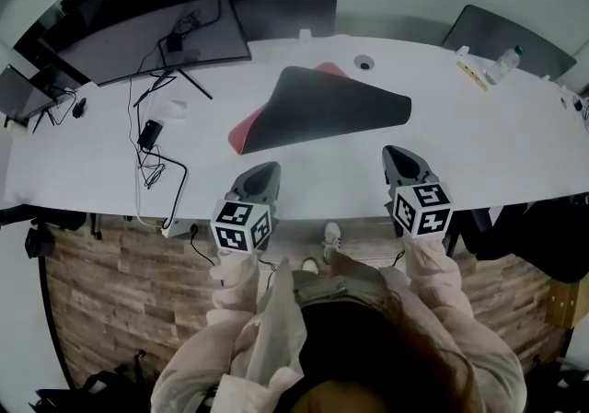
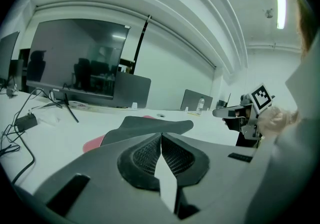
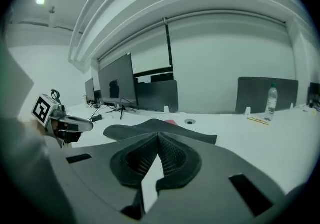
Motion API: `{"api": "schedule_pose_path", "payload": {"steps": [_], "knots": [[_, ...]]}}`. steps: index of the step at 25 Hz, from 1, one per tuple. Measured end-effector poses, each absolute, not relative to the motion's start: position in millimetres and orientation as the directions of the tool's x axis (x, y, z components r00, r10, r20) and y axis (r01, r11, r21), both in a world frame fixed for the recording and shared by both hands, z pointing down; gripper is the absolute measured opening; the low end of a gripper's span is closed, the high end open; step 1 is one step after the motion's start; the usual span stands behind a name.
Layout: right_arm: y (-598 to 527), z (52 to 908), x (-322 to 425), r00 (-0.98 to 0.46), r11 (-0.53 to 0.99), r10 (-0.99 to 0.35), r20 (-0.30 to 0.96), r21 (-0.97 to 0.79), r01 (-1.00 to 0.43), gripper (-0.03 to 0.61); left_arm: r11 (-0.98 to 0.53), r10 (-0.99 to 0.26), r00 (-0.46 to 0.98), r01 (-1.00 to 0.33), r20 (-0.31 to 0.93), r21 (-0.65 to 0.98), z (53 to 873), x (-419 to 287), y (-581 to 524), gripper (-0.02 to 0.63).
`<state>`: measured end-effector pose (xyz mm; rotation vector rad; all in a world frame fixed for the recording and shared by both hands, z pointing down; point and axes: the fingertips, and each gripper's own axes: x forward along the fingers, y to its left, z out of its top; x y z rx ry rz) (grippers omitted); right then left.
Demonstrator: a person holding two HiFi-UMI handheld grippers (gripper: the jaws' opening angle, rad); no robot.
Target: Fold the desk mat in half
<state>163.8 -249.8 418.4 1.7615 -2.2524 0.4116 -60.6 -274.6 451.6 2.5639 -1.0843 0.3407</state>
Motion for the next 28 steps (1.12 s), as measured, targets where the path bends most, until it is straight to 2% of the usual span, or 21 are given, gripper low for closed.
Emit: {"api": "schedule_pose_path", "payload": {"steps": [8,28], "knots": [[-220,421,183,-0.140,0.111,-0.927,0.349,-0.102,-0.989,0.015,-0.637,-0.649,0.690,-0.723,0.319,0.268,455,-62,-259,0.028],[-214,438,181,-0.150,0.112,-0.916,0.372,-0.120,-0.986,0.015,-0.624,-0.642,0.680,-0.732,0.355,0.274,468,-63,-250,0.028]]}}
